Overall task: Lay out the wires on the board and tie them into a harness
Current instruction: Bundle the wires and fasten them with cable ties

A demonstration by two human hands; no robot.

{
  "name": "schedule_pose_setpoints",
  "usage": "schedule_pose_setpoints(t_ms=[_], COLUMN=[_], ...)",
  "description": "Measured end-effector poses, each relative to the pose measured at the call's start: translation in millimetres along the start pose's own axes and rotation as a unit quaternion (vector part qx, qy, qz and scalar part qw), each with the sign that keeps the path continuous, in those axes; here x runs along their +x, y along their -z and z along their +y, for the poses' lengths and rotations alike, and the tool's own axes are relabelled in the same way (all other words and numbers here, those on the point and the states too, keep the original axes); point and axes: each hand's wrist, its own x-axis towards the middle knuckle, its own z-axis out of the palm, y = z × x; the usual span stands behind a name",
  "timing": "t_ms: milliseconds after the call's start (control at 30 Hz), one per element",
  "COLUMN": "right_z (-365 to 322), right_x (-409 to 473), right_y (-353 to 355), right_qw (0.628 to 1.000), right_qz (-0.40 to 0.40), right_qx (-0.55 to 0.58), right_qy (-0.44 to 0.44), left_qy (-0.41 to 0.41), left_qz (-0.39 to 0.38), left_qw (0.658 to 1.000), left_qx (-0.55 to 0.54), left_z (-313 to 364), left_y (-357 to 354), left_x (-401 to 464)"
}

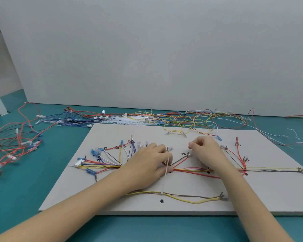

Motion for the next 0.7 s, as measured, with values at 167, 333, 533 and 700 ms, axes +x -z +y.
schedule_pose_setpoints(t_ms=[167, 333, 533, 700], right_z=[-1, 1, -1, -1], right_x=[0, 2, 0, -2], right_y=[-9, -11, -13, -12], right_qw=[0.999, 0.995, 0.993, 0.988], right_qz=[-0.001, -0.002, 0.003, -0.014], right_qx=[0.038, 0.096, 0.118, 0.152], right_qy=[0.020, -0.020, -0.011, -0.004], left_qy=[-0.008, -0.009, -0.009, -0.004], left_qz=[0.015, 0.013, 0.007, -0.007], left_qw=[1.000, 1.000, 1.000, 1.000], left_qx=[0.002, 0.004, 0.004, 0.007], left_z=[1, 1, 1, 1], left_y=[-1, -1, 0, 1], left_x=[-1, -2, -2, -1])
